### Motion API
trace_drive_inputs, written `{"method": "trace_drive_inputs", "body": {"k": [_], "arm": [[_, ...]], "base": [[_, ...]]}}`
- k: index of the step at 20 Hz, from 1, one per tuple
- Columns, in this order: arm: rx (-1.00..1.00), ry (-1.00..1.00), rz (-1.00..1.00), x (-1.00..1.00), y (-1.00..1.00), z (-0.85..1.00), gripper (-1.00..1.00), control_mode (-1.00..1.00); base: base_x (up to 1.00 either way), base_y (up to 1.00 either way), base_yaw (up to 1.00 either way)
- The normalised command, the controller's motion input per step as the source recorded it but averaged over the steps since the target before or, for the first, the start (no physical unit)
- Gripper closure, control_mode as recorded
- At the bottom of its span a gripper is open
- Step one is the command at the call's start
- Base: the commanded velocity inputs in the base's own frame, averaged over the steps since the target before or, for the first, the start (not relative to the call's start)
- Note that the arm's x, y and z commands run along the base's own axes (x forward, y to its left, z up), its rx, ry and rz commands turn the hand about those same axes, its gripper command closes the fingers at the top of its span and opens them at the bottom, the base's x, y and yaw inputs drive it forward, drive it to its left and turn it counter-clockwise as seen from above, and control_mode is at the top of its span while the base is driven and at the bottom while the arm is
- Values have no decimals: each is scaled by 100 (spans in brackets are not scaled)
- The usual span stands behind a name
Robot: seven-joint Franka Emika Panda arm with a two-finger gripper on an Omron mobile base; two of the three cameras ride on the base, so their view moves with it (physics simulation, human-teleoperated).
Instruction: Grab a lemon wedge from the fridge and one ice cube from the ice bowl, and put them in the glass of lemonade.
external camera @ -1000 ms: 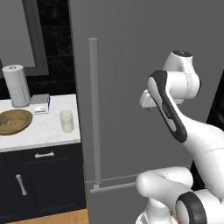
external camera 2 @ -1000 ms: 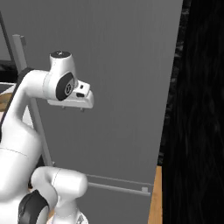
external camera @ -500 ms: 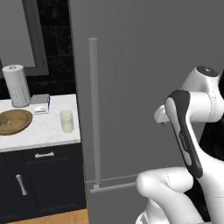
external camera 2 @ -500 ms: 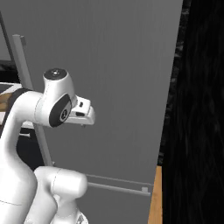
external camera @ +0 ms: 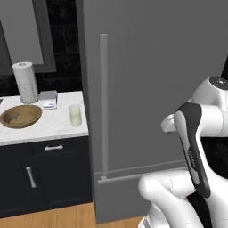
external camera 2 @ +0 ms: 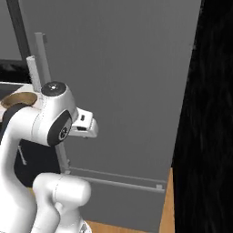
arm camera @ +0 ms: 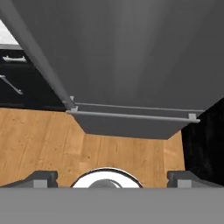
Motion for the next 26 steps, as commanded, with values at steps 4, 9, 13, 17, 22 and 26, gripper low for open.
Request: {"method": "trace_drive_inputs", "body": {"k": [4,9,13,17,22,26], "arm": [[0,0,0,0,0,0,-100,100],[0,0,0,0,0,0,-100,100],[0,0,0,0,0,0,-100,100],[0,0,0,0,0,0,-100,100],[0,0,0,0,0,0,-100,100],[0,0,0,0,0,0,-100,100]], "base": [[0,100,0],[3,100,0],[28,100,-9],[47,88,-24],[55,61,-36],[65,50,-38]]}}
